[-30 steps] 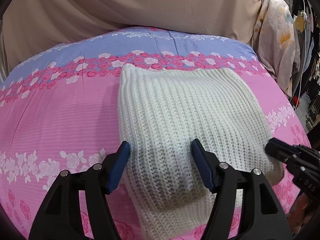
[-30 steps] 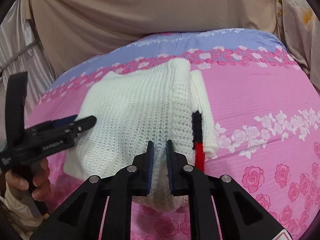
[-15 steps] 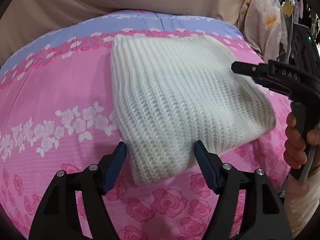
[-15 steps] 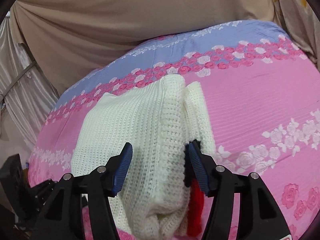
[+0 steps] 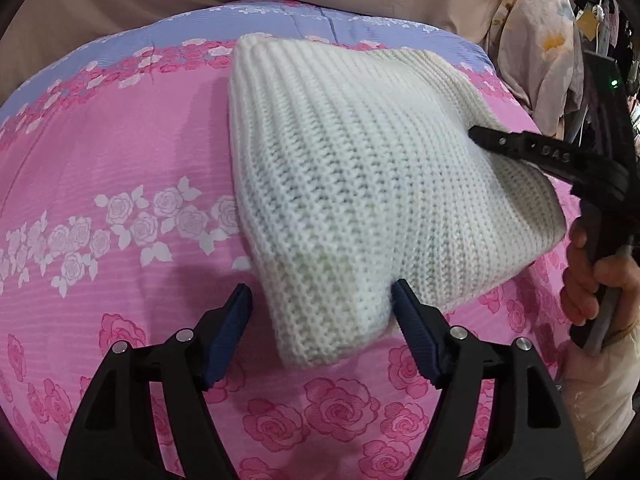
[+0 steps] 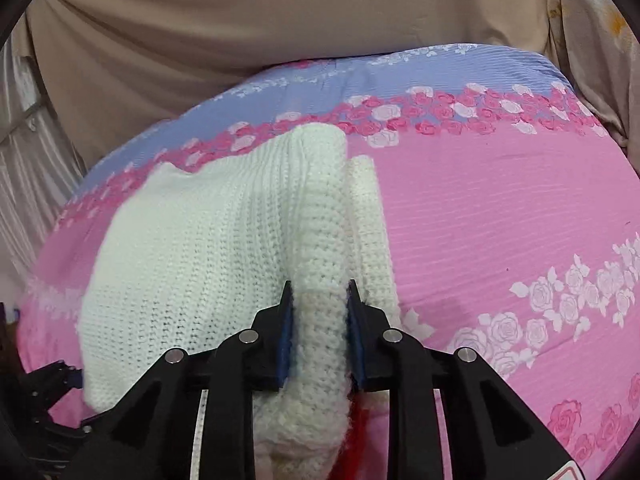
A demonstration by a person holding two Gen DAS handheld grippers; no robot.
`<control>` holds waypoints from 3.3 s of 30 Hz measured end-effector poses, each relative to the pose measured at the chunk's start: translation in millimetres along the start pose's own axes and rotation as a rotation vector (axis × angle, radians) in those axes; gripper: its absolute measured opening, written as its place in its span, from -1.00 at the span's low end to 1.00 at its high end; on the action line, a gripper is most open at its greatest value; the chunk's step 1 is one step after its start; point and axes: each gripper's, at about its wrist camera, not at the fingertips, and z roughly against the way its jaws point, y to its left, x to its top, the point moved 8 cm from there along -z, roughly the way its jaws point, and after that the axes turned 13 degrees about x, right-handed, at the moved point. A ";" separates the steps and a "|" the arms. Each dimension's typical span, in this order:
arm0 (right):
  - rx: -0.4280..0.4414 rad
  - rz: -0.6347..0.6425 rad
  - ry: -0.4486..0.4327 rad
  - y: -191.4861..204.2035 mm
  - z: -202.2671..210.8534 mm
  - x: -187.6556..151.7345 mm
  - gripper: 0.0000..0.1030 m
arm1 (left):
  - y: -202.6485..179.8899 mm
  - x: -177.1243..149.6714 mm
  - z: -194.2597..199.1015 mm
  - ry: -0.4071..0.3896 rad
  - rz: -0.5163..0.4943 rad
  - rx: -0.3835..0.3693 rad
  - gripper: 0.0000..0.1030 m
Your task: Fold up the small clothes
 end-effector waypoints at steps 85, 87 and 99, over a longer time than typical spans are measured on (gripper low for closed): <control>0.213 -0.249 0.077 -4.5 -24.8 -43.5 0.07 | -8.8 70.2 -20.1 0.030 0.180 -0.225 0.52; 0.214 -0.230 0.065 0.8 -18.9 -41.4 -0.12 | -7.6 73.8 -12.1 0.008 0.163 -0.242 0.21; 0.203 0.028 -0.188 80.4 65.8 19.6 -0.32 | -5.4 129.9 95.3 -0.297 0.047 -0.371 -0.11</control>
